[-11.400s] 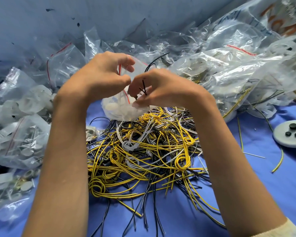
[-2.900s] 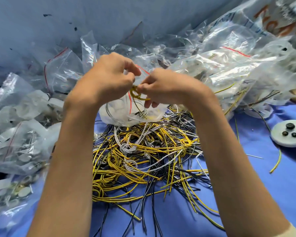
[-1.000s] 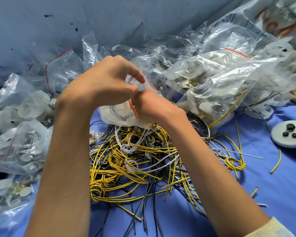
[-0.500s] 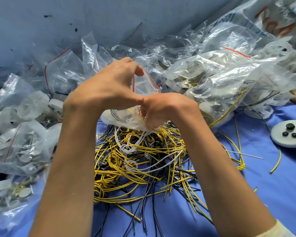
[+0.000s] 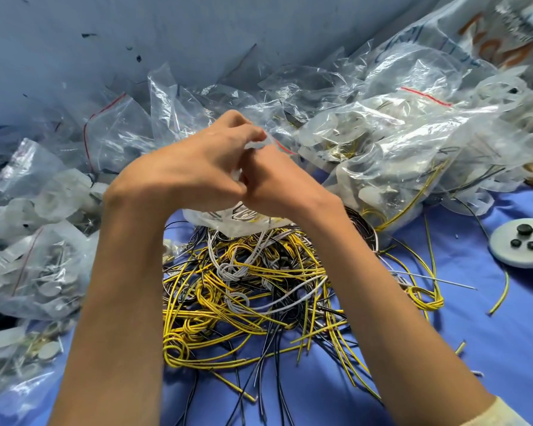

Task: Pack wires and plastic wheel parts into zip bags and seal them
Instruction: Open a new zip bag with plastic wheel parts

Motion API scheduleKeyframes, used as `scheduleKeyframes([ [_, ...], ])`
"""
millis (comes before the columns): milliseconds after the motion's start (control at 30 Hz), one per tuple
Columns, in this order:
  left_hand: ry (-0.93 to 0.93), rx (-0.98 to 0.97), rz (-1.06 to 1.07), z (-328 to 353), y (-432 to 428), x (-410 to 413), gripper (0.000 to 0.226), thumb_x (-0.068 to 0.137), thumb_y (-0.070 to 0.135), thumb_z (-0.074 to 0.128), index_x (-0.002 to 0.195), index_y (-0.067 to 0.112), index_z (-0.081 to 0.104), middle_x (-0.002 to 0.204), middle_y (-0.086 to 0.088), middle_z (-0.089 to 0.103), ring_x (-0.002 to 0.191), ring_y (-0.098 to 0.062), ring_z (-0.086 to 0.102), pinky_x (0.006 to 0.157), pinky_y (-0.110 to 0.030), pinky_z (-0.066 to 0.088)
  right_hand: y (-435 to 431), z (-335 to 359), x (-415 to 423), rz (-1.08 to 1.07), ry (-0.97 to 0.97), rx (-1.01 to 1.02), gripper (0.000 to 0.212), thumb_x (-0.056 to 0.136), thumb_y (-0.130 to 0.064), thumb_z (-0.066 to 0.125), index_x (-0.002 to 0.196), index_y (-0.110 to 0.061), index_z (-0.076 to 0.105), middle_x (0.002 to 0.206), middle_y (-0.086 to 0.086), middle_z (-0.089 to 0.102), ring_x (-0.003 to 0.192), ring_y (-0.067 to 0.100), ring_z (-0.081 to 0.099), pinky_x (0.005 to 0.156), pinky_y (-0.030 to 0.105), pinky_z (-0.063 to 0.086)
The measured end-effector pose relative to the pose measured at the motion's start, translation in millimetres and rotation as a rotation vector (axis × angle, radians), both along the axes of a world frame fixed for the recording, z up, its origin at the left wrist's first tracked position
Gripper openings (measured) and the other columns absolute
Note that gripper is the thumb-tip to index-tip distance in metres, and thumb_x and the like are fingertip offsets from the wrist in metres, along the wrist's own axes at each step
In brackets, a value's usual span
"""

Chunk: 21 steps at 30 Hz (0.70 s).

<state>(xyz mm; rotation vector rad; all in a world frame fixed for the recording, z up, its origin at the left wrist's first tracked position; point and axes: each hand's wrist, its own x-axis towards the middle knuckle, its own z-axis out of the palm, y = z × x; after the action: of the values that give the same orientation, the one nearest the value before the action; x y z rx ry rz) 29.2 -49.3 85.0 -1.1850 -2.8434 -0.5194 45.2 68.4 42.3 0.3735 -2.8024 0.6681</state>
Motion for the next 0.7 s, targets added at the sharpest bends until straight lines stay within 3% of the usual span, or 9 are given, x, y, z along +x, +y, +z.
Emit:
scheduleKeyframes([
  [133,0.028,0.053,0.028,3,-5,-3,0.061,0.078,0.009,0.058,0.137,0.017,0.043,0.12,0.007,0.038,0.095,-0.012,0.053,0.071,-0.016,0.041,-1,-12,-4,-0.033,-0.066,0.094,0.01,0.08,-0.003,0.05,0.084,-0.01,0.056,0.072,0.007,0.045,0.072,0.028,0.047,0.06,0.03,0.035],
  [200,0.044,0.077,0.049,3,-6,-4,0.062,0.075,0.025,0.059,0.135,0.018,0.044,0.117,0.01,0.037,0.091,-0.011,0.056,0.072,-0.02,0.039,2,-9,0,-0.011,-0.147,0.105,0.012,0.084,-0.004,0.051,0.079,-0.015,0.053,0.067,0.001,0.043,0.068,0.024,0.048,0.06,0.026,0.032],
  [267,0.062,0.1,0.087,3,-6,-3,0.067,0.07,0.037,0.061,0.133,0.02,0.044,0.117,0.012,0.036,0.088,-0.009,0.055,0.078,-0.021,0.036,7,0,4,0.006,-0.217,0.154,0.016,0.088,-0.008,0.051,0.092,-0.017,0.064,0.065,-0.008,0.044,0.062,0.014,0.048,0.061,0.024,0.033],
  [367,0.049,0.114,0.098,4,-8,-3,0.079,0.059,0.042,0.058,0.134,0.02,0.043,0.115,0.013,0.035,0.075,-0.002,0.052,0.077,-0.02,0.033,13,16,12,0.012,-0.273,0.233,0.032,0.086,-0.012,0.055,0.112,-0.026,0.066,0.092,-0.003,0.066,0.088,0.02,0.061,0.079,0.031,0.049],
  [433,0.031,0.086,0.1,4,-11,-6,0.076,0.063,0.034,0.062,0.136,0.022,0.042,0.111,0.016,0.032,0.07,0.006,0.049,0.073,-0.023,0.035,16,24,15,-0.026,-0.295,0.226,0.04,0.083,-0.016,0.063,0.12,-0.032,0.063,0.11,-0.002,0.066,0.098,0.019,0.06,0.088,0.033,0.05],
  [533,0.019,-0.004,0.116,3,-17,-11,0.076,0.071,0.008,0.066,0.138,0.029,0.038,0.116,0.018,0.034,0.079,0.004,0.051,0.078,-0.029,0.042,21,28,17,-0.07,-0.322,0.253,0.043,0.08,-0.021,0.069,0.119,-0.037,0.061,0.11,-0.004,0.064,0.096,0.018,0.06,0.08,0.028,0.05],
  [633,-0.077,-0.142,0.081,1,-21,-10,0.084,0.067,0.016,0.069,0.141,0.035,0.032,0.129,0.018,0.039,0.108,-0.008,0.05,0.1,-0.033,0.04,23,27,19,-0.063,-0.375,0.282,0.038,0.079,-0.023,0.072,0.114,-0.037,0.063,0.104,-0.005,0.066,0.093,0.017,0.063,0.069,0.024,0.047],
  [667,-0.117,-0.191,0.076,1,-21,-8,0.09,0.062,0.025,0.068,0.142,0.039,0.029,0.127,0.021,0.04,0.111,-0.007,0.048,0.101,-0.031,0.039,24,26,20,-0.058,-0.386,0.269,0.037,0.079,-0.023,0.073,0.112,-0.036,0.064,0.102,-0.005,0.067,0.091,0.017,0.063,0.07,0.025,0.047],
  [700,-0.145,-0.242,0.083,2,-22,-7,0.095,0.056,0.032,0.064,0.142,0.045,0.025,0.117,0.024,0.043,0.102,-0.002,0.048,0.095,-0.028,0.041,24,25,20,-0.052,-0.393,0.257,0.035,0.079,-0.022,0.073,0.11,-0.035,0.065,0.101,-0.004,0.066,0.09,0.017,0.063,0.072,0.026,0.048],
])
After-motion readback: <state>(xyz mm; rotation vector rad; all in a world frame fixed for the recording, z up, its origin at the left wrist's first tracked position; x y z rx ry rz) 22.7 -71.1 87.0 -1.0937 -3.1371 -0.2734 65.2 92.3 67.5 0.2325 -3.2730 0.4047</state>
